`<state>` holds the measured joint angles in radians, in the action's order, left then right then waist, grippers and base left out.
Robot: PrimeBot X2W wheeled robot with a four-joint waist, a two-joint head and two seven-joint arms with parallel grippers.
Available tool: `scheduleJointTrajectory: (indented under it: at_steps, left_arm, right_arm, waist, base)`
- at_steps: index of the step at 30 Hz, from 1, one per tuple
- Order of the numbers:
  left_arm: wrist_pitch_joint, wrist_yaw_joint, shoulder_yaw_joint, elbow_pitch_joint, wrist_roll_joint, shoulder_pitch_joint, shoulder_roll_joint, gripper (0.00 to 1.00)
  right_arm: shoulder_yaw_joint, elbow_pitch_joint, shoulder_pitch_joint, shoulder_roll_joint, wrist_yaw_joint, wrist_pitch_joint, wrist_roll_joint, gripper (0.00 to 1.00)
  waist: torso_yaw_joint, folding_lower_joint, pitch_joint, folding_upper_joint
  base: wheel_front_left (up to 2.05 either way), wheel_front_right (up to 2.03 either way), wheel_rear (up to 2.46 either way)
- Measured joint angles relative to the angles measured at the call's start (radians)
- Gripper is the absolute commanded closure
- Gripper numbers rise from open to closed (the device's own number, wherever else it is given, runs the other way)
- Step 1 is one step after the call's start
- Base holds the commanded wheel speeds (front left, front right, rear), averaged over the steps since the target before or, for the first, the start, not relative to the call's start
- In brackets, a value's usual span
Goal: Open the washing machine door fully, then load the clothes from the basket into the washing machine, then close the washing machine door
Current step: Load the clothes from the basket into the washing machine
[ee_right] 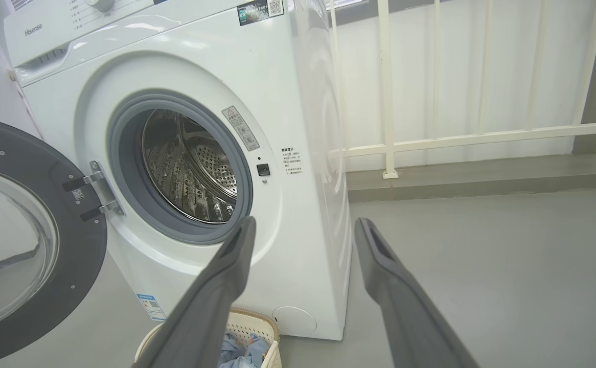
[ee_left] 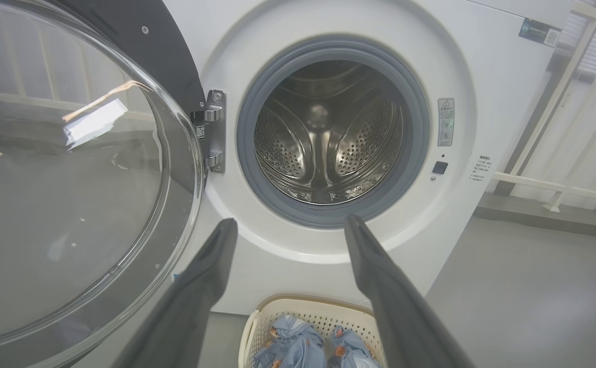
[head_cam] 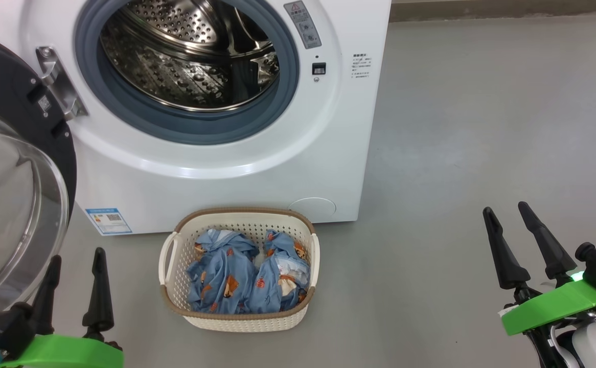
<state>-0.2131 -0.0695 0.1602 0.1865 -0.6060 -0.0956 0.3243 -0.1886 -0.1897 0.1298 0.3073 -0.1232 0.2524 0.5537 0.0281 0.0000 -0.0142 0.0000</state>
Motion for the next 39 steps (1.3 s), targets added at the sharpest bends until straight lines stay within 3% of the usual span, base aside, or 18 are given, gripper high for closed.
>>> scheduleJointTrajectory:
  at_steps: [39]
  left_arm:
    - [-0.017,0.007,0.018,0.007,0.000,0.000,0.007,0.00]
  right_arm:
    - [-0.002,-0.002,0.000,-0.006,0.000,0.000,0.000,0.00]
  waist:
    - [0.000,0.0000,0.003,0.0000]
  base:
    - [0.00,0.00,0.00]
